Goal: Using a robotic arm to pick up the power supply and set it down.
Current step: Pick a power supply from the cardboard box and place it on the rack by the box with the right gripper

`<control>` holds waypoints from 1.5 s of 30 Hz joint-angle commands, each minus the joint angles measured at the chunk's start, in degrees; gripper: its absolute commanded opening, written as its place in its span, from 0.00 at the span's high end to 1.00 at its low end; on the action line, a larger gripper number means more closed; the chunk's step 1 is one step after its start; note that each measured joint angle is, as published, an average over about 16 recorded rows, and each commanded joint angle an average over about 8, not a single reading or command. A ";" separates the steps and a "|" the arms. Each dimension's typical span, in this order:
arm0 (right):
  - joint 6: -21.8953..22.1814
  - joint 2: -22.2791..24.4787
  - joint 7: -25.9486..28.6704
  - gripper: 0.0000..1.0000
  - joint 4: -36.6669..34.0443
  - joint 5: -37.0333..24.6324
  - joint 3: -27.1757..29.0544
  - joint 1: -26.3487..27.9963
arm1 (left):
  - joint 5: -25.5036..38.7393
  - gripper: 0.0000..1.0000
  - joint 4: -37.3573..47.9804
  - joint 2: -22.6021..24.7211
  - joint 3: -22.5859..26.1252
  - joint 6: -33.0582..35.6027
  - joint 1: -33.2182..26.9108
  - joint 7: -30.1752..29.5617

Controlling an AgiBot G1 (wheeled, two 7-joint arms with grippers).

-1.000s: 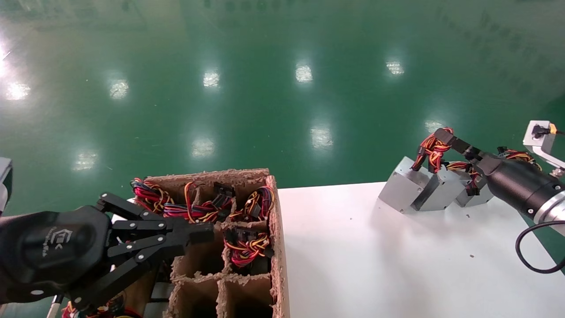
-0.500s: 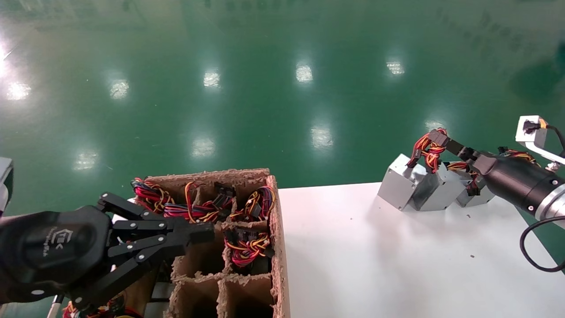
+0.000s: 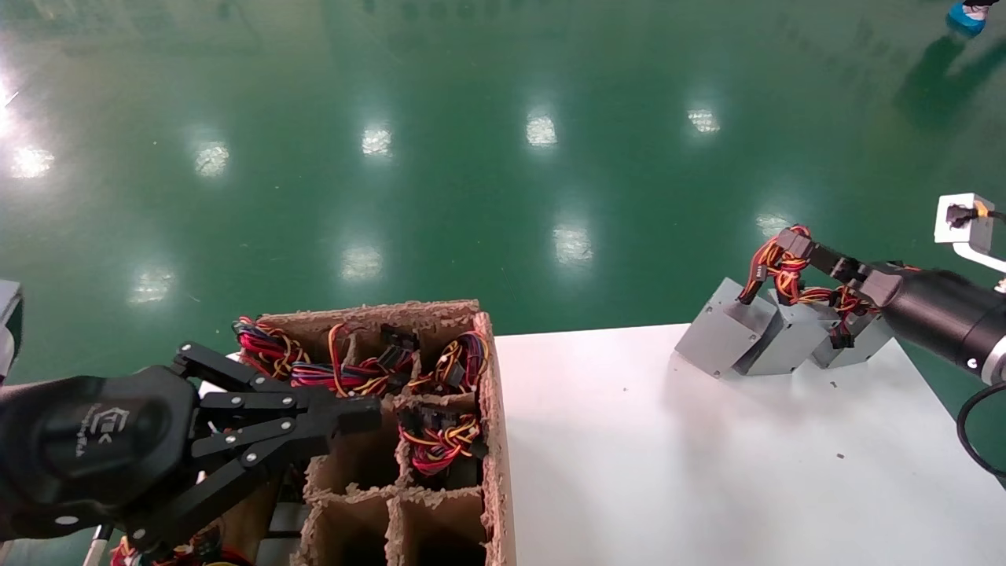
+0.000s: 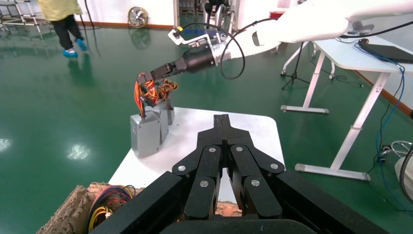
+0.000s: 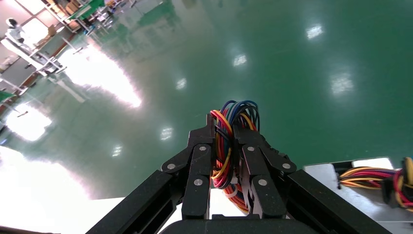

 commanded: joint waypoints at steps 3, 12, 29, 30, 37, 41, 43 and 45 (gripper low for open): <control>0.63 -0.03 -0.07 1.00 -0.30 -0.33 -0.22 0.53 | 0.00 1.00 0.00 0.00 0.00 0.00 0.00 0.00; 0.84 0.15 -0.40 1.00 -0.50 -1.21 -0.84 0.93 | 0.00 1.00 0.00 0.00 0.00 0.00 0.00 0.00; 1.71 -1.02 -0.47 0.01 -0.66 -3.81 -2.67 1.25 | 0.00 1.00 0.00 0.00 0.00 0.00 0.00 0.00; 1.75 -1.05 -0.45 0.00 -0.66 -3.92 -2.74 1.30 | 0.00 1.00 0.00 0.00 0.00 0.00 0.00 0.00; 1.63 -0.99 -0.38 0.00 -0.60 -4.41 -3.09 1.65 | 0.00 1.00 0.00 0.00 0.00 0.00 0.00 0.00; 1.18 -0.74 -0.39 0.00 -0.50 -4.50 -3.15 1.82 | 0.00 1.00 0.00 0.00 0.00 0.00 0.00 0.00; 0.86 -0.59 -0.41 0.00 -0.43 -4.51 -3.16 1.88 | 0.00 1.00 0.00 0.00 0.00 0.00 0.00 0.00; 0.36 -0.40 -0.46 0.00 -0.28 -4.51 -3.16 1.96 | 0.00 1.00 0.00 0.00 0.00 0.00 0.00 0.00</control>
